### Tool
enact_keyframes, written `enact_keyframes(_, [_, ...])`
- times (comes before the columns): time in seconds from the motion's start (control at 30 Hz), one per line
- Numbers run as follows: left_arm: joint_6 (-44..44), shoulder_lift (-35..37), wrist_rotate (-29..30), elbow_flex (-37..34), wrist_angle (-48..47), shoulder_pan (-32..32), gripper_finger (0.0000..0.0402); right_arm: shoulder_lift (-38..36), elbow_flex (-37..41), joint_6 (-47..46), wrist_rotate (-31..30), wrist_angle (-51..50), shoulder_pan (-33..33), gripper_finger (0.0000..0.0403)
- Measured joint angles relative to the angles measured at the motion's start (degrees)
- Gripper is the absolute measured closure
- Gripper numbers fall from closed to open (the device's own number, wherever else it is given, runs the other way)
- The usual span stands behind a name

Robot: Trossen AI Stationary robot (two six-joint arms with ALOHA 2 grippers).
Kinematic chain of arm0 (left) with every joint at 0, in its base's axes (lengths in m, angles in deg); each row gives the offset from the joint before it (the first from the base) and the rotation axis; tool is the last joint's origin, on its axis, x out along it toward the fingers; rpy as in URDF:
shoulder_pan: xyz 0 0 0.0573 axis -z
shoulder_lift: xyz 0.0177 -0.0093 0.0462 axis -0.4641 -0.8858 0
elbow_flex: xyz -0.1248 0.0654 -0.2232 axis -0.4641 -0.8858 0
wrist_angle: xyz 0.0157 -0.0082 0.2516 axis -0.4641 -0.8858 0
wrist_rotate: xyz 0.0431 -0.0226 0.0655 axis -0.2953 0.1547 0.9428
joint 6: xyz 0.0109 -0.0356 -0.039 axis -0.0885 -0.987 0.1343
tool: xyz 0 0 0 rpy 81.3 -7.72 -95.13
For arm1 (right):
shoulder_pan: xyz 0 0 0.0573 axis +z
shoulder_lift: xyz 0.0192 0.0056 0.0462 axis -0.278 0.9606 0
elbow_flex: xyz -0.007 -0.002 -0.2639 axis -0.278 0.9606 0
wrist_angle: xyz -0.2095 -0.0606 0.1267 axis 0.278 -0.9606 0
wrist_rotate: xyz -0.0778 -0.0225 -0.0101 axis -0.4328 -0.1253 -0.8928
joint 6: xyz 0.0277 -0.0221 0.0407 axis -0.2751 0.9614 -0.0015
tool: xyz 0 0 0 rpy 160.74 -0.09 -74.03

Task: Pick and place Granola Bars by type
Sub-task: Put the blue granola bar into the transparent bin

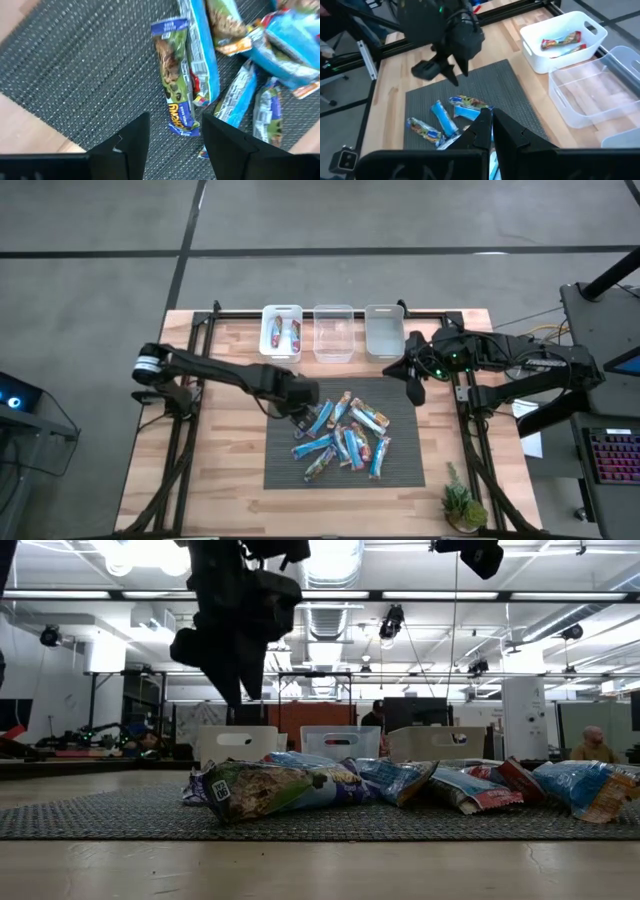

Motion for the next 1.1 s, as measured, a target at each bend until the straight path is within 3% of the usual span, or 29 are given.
enact_keyframes(0.43, [-2.8,-2.2,2.1,-0.1,1.2,3.7,0.0239,0.0,0.0,-0.8,0.0,0.0,0.0,0.0394])
enact_keyframes(1.1, [-4.1,-7.2,7.2,-0.4,6.7,3.5,0.0239,0.0,0.0,-1.3,0.0,0.4,0.0,0.0394])
